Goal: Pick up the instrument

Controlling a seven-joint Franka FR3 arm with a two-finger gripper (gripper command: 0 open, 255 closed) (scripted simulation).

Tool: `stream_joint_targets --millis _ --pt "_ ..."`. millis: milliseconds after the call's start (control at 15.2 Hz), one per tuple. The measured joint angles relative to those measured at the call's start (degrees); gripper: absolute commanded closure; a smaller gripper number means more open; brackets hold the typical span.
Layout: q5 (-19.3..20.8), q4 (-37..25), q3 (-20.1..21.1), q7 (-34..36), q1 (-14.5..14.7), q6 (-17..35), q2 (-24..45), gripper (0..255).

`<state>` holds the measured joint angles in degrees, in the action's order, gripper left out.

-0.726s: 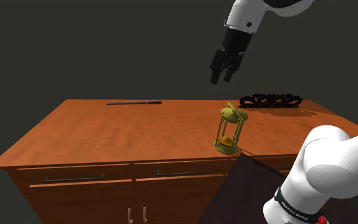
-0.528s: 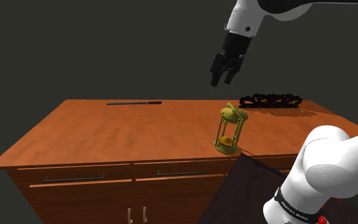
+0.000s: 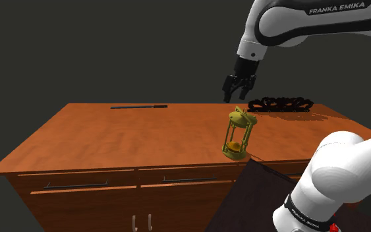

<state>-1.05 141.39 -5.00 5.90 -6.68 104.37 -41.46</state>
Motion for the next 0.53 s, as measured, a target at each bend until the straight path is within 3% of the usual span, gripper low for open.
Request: stream_joint_targets --millis 528 --pt "5.0 5.5 -4.2 1.4 -6.5 7.2 4.7 0"
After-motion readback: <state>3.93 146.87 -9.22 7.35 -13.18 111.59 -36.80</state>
